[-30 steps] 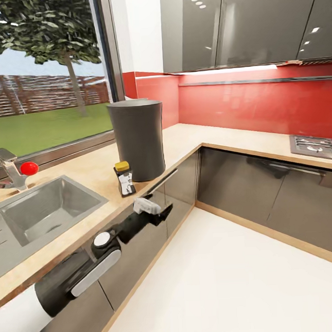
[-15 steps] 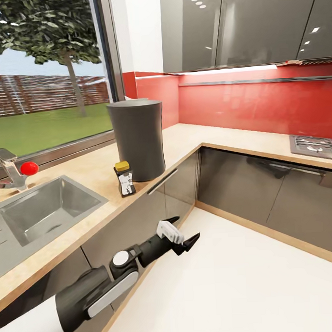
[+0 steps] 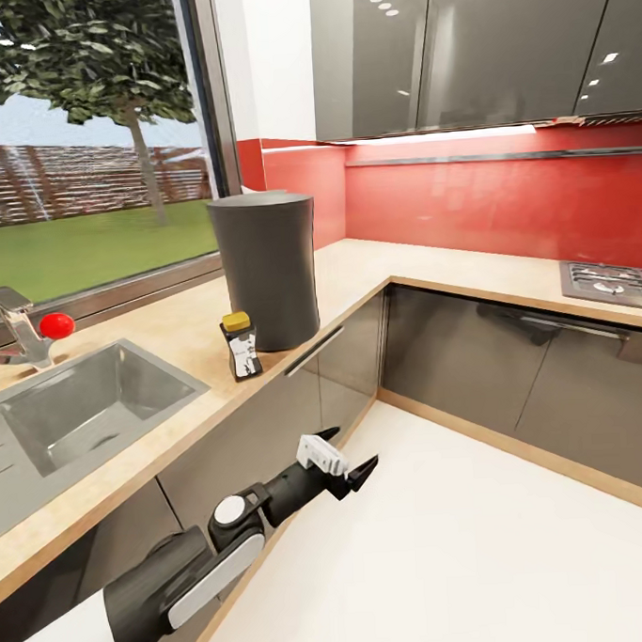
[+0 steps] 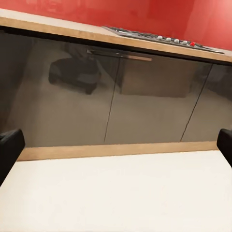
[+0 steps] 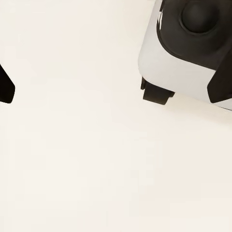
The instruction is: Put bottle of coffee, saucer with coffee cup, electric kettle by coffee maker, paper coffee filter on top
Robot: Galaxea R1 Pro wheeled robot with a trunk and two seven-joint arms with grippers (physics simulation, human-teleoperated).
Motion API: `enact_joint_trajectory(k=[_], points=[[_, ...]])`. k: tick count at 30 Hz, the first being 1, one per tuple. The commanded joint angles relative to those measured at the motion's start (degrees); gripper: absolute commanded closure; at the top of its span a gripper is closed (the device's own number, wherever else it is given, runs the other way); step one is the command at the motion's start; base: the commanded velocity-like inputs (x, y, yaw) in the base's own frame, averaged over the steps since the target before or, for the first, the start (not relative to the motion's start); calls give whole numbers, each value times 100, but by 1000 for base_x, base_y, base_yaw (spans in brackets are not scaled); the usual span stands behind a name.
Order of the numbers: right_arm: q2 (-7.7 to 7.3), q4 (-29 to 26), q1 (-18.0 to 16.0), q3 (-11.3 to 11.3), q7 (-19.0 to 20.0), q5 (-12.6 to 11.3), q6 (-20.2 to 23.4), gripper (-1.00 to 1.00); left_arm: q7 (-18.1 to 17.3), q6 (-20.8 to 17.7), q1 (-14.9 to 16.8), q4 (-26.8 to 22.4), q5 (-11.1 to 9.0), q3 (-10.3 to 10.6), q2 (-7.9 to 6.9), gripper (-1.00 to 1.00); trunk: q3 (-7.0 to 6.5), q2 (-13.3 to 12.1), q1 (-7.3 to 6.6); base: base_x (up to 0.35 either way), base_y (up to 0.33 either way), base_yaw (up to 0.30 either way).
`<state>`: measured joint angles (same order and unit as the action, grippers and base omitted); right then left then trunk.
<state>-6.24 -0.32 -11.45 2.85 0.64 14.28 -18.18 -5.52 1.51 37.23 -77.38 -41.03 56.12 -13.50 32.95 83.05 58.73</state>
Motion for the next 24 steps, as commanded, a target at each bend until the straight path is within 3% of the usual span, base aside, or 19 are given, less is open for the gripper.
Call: enact_joint_trajectory(k=[1, 8, 9, 12, 15, 19, 24], points=[[-1, 10, -6, 27, -9, -7, -18, -100, 24, 0, 41, -32, -62, 48, -37, -100, 5, 3, 0, 0, 0, 0], [8, -188, -39, 23, -52, -29, -11, -100, 249, -158, -66, 3, -95, 274, -105, -100, 5, 3, 0, 0, 0, 0], [8, -324, -41, 23, -55, -27, -10, -100, 299, 15, -112, 347, -98, 736, -116, -100, 5, 3, 0, 0, 0, 0], [8, -326, -41, 23, -54, -21, -10, -100, 298, 42, -156, 477, -98, 737, -125, -100, 5, 3, 0, 0, 0, 0], [8, -328, -42, 23, -55, -15, -11, -100, 298, 238, -445, 723, -98, 731, -155, -100, 5, 3, 0, 0, 0, 0], [8, -323, -42, 21, -53, -14, -10, -100, 283, 304, -603, 770, -98, 733, -304, -100, 5, 3, 0, 0, 0, 0], [8, -323, -42, 16, -55, -14, -11, -100, 173, 399, -915, 781, -98, 732, -594, -100, 5, 3, 0, 0, 0, 0]])
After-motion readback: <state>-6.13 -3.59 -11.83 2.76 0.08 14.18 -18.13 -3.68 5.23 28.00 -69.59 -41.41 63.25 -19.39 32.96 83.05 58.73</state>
